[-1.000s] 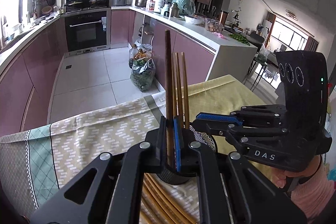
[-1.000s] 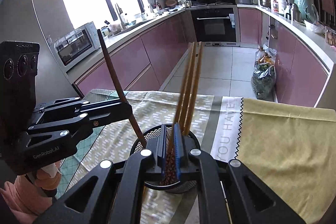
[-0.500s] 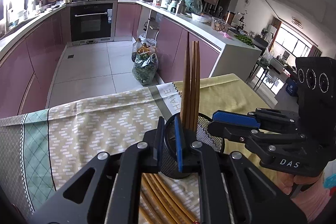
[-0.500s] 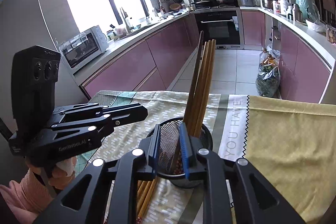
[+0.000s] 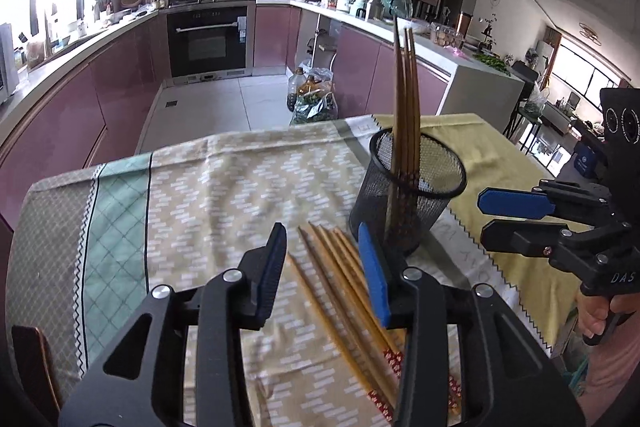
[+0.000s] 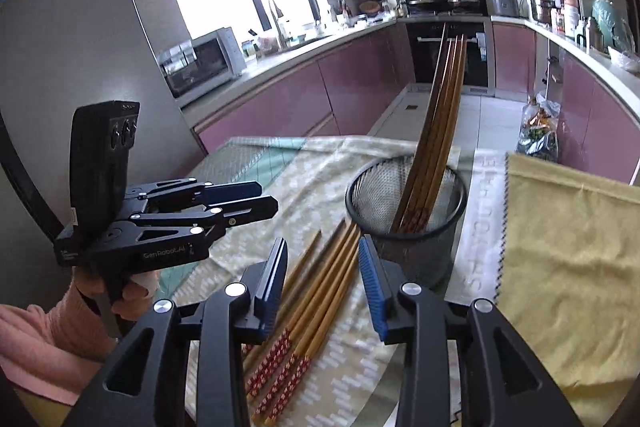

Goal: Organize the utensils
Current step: 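Grasp a chopstick from the pile with the left gripper while the right gripper grasps another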

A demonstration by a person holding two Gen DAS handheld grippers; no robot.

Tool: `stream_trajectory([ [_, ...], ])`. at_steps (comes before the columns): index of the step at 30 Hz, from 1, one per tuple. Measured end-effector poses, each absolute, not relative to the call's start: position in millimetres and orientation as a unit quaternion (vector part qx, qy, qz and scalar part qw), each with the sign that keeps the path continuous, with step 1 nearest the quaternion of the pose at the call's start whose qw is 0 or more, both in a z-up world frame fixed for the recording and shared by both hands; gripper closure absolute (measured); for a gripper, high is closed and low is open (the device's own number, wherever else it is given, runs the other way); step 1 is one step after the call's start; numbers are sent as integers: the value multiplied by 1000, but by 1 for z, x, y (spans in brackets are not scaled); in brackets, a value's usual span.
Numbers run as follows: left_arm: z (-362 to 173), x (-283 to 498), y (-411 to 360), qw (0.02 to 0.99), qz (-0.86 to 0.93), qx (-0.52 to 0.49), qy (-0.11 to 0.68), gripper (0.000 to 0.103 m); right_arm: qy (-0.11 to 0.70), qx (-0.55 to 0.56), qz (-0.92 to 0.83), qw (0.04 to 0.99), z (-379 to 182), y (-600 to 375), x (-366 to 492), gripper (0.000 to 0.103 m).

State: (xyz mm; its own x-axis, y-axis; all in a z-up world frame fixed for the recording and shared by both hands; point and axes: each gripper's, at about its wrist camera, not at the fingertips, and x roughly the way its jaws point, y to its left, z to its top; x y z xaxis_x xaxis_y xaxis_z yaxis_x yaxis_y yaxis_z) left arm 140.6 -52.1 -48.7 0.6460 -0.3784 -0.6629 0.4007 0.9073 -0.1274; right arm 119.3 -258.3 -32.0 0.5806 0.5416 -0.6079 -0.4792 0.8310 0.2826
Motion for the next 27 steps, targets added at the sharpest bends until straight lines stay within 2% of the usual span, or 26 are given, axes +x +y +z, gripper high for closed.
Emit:
stream_trajectory([
  [7, -97, 132, -45, 879, -210, 13, 429, 66, 426, 43, 274, 861, -86, -241, 121, 68],
  [11, -110, 124, -52, 872, -212, 24, 441, 66, 448, 57, 258, 854, -104, -241, 124, 68],
  [27, -123, 128, -60, 867, -207, 38, 452, 68, 452, 14, 228, 862, -114, -217, 124, 68],
])
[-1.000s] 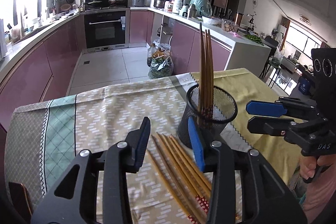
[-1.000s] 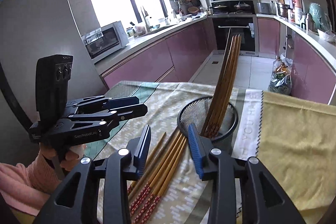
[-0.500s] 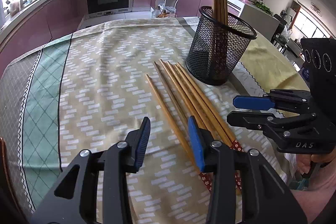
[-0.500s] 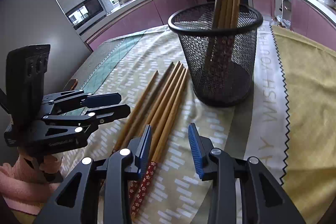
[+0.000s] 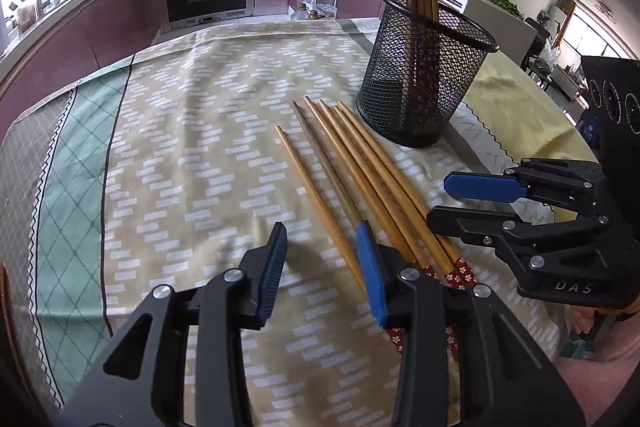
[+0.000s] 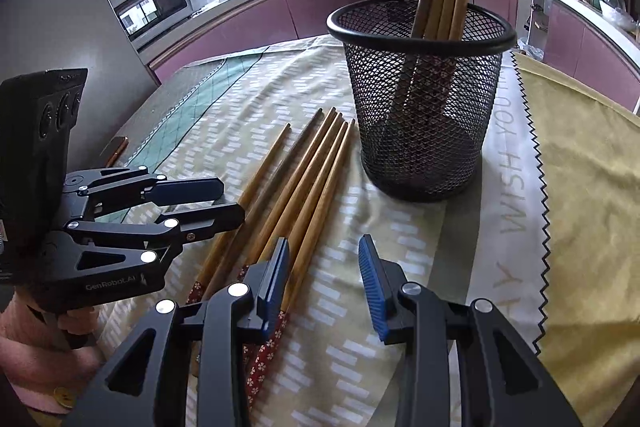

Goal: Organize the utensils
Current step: 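Grasp a chopstick from the pile with the left gripper while the right gripper grasps another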

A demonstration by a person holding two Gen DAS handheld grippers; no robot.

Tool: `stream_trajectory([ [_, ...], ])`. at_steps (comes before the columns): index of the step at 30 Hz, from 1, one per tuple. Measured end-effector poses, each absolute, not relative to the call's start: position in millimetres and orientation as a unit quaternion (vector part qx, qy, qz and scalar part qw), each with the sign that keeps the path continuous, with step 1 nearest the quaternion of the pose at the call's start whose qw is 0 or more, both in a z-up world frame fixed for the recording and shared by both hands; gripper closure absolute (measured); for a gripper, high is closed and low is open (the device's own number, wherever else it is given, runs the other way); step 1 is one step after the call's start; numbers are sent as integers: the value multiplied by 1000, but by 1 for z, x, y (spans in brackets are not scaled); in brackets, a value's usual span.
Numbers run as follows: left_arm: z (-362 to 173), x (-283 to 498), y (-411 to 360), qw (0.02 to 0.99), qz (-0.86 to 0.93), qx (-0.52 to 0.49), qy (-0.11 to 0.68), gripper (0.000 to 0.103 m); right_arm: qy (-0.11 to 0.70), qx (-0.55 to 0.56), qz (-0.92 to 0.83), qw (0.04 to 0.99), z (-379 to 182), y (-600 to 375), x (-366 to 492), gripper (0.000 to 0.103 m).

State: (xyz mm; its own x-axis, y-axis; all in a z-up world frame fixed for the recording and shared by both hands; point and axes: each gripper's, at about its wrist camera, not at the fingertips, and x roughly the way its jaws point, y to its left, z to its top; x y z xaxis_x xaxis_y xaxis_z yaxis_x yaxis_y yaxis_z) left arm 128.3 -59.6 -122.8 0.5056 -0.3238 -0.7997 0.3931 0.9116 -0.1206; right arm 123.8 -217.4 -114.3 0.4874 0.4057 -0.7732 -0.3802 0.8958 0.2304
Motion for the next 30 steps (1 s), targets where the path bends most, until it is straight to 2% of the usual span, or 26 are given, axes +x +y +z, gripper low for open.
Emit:
stream_trajectory([
  [10, -125, 131, -63, 866, -204, 59, 452, 69, 453, -7, 214, 866, -115, -212, 127, 69],
  [17, -125, 132, -57, 863, -209, 56, 456, 77, 453, -30, 207, 867, -117, -199, 129, 71],
  [26, -125, 139, -58, 861, -210, 49, 461, 78, 448, -45, 192, 872, -120, -190, 138, 81],
  [28, -125, 139, -59, 862, -207, 50, 460, 78, 447, -33, 191, 873, -120, -192, 140, 88],
  [30, -125, 140, -59, 863, -204, 48, 459, 82, 448, -15, 191, 873, -120, -197, 141, 93],
])
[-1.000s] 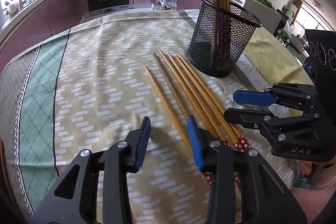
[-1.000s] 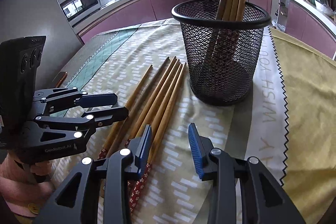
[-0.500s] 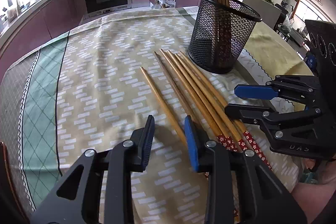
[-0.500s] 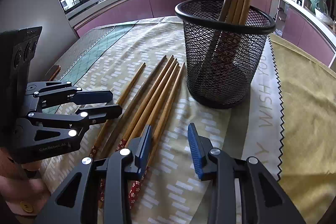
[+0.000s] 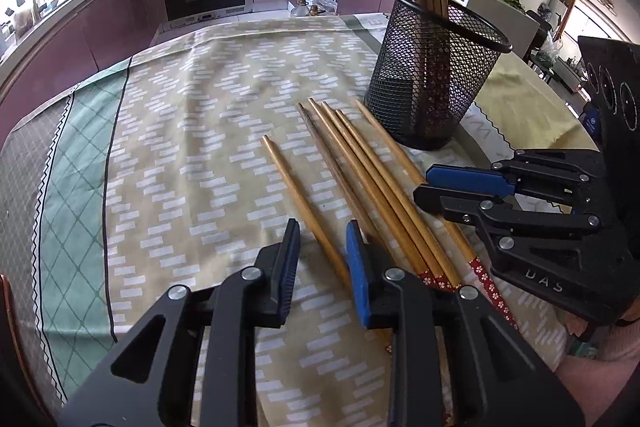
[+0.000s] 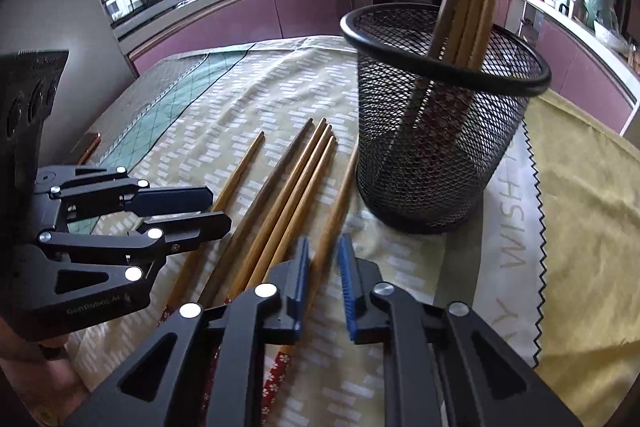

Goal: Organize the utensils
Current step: 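Grasp a chopstick from the pile with the left gripper while the right gripper grasps another, then raise the chopstick upright with the left gripper while the right gripper lowers its chopstick into the mesh cup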

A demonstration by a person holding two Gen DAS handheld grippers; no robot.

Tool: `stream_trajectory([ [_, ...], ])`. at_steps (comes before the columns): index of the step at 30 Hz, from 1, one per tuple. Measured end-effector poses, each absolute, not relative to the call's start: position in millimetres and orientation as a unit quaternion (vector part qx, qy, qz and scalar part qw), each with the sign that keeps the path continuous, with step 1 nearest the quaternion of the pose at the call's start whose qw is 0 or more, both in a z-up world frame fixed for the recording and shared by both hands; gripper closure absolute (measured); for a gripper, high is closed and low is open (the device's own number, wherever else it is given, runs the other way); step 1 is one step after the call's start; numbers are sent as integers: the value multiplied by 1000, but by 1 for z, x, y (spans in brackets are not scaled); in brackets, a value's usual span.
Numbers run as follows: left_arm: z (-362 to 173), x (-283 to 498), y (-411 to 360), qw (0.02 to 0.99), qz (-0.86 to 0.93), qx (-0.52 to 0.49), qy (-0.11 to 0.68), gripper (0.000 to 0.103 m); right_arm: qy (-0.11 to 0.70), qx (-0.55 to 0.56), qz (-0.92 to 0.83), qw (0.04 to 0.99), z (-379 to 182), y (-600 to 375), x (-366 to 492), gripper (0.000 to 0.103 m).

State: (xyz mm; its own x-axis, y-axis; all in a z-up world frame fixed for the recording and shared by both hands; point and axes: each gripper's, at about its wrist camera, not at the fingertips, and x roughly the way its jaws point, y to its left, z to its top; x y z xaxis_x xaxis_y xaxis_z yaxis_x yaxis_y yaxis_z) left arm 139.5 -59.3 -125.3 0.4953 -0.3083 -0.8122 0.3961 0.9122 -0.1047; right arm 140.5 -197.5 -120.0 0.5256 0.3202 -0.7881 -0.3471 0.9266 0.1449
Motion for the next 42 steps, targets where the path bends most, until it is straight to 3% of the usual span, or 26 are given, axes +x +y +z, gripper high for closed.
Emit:
stream_trajectory([
  [11, -122, 137, -50, 867, -198, 8, 458, 95, 437, 36, 204, 875, -114, -216, 134, 97],
  [34, -125, 131, -63, 853, -233, 38, 466, 90, 464, -7, 246, 851, -119, -204, 132, 97],
  [42, -113, 129, -60, 859, -234, 25, 455, 96, 436, 15, 250, 864, -100, -218, 122, 97],
])
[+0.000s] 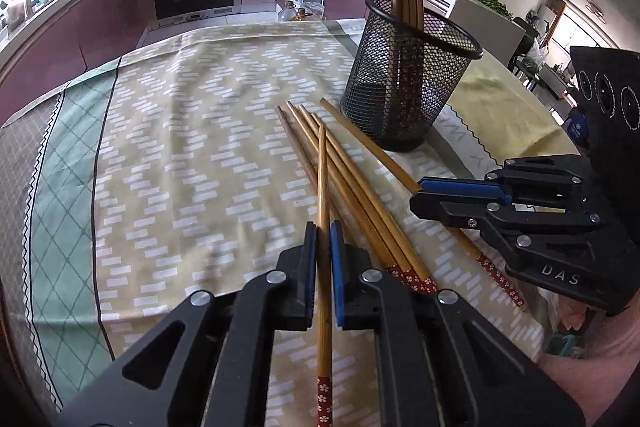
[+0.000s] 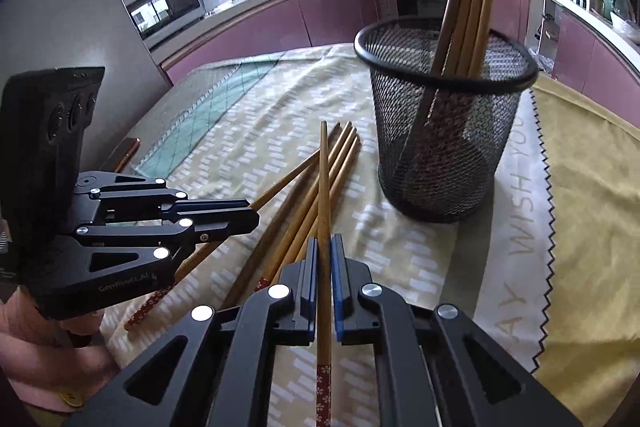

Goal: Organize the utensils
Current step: 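Raise the chopstick upright with the left gripper while the right gripper lowers its chopstick into the mesh cup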

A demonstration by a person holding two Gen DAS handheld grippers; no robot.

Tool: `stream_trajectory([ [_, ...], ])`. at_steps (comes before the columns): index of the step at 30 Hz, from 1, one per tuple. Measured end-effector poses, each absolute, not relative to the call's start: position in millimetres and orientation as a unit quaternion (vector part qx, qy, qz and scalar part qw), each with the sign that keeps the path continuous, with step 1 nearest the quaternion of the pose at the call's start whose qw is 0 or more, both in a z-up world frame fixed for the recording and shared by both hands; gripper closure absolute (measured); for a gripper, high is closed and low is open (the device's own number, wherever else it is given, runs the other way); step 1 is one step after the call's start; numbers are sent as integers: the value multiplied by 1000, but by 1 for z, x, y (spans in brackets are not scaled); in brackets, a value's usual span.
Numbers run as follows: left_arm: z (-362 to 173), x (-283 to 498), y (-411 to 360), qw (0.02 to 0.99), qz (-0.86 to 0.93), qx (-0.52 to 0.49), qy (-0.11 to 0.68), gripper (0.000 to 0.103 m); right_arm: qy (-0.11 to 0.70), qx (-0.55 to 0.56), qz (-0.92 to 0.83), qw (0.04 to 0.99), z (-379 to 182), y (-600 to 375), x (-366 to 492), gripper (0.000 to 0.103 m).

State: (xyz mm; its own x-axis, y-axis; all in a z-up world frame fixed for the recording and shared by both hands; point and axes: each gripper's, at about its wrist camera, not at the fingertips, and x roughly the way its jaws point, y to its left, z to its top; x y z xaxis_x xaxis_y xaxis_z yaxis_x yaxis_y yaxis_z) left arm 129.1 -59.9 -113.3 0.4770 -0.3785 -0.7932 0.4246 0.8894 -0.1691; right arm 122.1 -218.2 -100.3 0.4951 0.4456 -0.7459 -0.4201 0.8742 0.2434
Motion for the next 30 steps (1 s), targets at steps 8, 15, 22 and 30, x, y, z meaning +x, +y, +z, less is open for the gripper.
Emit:
stream_trajectory([
  [8, -77, 123, -53, 865, -269, -1, 423, 96, 392, 34, 255, 883, -67, -246, 108, 97],
  [15, -45, 115, -48, 873, -292, -19, 391, 96, 353, 55, 258, 898, -41, -264, 100, 97],
  [22, -16, 103, -40, 881, -309, -34, 355, 96, 322, 63, 256, 909, -23, -270, 96, 97],
  [30, 6, 102, -32, 890, -313, -50, 329, 96, 296, 68, 255, 918, -6, -278, 98, 97],
])
